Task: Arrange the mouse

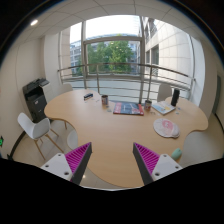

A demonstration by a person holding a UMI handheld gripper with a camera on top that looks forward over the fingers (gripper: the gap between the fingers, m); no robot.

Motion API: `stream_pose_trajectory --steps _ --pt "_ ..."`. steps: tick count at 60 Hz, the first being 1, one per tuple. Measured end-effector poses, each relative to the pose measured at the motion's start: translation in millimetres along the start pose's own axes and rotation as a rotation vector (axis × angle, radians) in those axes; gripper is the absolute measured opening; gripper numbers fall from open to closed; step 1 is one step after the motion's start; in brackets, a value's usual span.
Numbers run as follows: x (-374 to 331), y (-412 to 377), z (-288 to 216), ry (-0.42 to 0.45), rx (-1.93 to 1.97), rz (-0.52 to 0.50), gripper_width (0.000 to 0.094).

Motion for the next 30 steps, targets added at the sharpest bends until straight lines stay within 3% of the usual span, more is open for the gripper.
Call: stream_pose_trajectory --steps 9,21,30 --pt "2 25 32 -0.057 0.044 0.028 0.0845" --pt "37 121 113 -0.144 0.056 0.100 0.0848" --pt "72 206 152 -0.152 0.061 0.181 0.0851"
Point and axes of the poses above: the point between the fingertips, and its own axes, seen from behind it with the camera up: y to the right, z down, x forward, the way the camera looks, the point moved 10 cm from there along -x, backward, against the way the camera looks, and after that the axes turned 2 degrees about z, right-handed, at the moved point
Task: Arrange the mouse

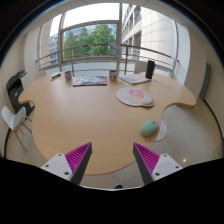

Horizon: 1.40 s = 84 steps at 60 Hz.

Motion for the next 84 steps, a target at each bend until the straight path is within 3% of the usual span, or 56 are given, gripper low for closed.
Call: stream_pose_trajectory --steps 19,39,47,53,67,76,84 --pt "112 112 7 0.003 0.078 0.036 0.0850" --pt "173 126 -27 -0.006 0.099 -0.038 0.0837" --pt "187 125 -37 -0.001 0.048 -0.020 0.0718" --pt "195 124 -41 0.010 0.031 -0.011 0.0505" --pt "193 120 -45 -0.010 -0.001 0.031 0.0411" --pt "154 121 -95 0.087 0.002 0.061 0.0398" --pt "122 128 -180 0.221 0.036 0.059 0.0398"
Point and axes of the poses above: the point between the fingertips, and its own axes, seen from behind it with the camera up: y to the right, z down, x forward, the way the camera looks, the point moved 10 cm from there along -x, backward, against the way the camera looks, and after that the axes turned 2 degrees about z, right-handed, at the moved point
